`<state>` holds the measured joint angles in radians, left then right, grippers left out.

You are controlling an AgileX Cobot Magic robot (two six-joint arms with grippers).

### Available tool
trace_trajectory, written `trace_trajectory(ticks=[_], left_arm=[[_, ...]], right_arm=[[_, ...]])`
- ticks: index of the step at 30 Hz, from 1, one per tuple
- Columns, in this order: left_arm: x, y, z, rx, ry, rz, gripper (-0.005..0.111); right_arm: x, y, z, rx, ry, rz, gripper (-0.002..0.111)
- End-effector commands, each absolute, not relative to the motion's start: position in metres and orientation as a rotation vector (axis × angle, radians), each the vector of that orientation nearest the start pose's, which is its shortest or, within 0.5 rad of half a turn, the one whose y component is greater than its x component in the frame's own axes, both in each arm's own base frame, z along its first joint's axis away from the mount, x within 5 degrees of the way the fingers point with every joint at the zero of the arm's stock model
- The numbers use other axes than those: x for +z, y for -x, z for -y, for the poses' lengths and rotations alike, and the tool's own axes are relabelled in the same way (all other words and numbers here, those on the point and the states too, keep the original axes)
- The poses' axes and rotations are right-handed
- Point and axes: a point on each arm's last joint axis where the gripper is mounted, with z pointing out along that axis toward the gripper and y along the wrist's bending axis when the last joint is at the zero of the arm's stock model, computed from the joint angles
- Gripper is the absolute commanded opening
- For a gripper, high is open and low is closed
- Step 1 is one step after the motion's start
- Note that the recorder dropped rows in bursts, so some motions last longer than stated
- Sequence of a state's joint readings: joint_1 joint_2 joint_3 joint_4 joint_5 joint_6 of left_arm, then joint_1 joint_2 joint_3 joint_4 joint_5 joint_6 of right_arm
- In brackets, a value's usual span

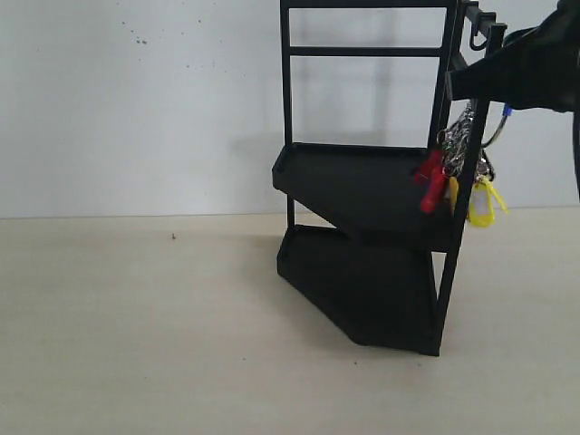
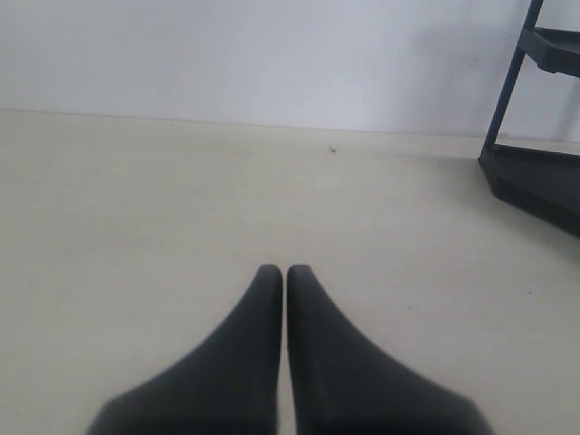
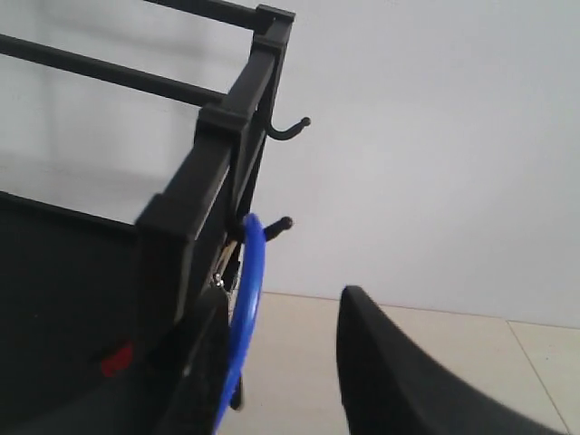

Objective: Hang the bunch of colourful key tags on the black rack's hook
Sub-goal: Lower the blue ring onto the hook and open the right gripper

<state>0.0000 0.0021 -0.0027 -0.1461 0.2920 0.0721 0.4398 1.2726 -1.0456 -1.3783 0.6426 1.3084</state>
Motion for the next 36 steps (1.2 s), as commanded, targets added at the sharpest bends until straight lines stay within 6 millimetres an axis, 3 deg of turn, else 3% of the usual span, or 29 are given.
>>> trace_trajectory(ticks=[1,15,21,36], left_arm=[[0.188,-0.055,0.004,-0.079,0.024,-1.766,0.004],[0.188,-0.055,0.004,-0.079,0.024,-1.766,0.004],[0.188,-0.055,0.004,-0.079,0.024,-1.766,0.004],[0.188,-0.055,0.004,-0.079,0.024,-1.766,0.004]], right_arm=[[0.373,-0.271,-0.062,-0.350,-0.052,-1.797,0.040],[0.375,-0.267,-0.059,-0.376,-0.059,-1.804,0.040],[0.387,-0.252,-0.052,-0.333,-0.095,-1.782,0.040],[0.387,-0.207,-0.035,-0.245,-0.137,-1.782,0.040]])
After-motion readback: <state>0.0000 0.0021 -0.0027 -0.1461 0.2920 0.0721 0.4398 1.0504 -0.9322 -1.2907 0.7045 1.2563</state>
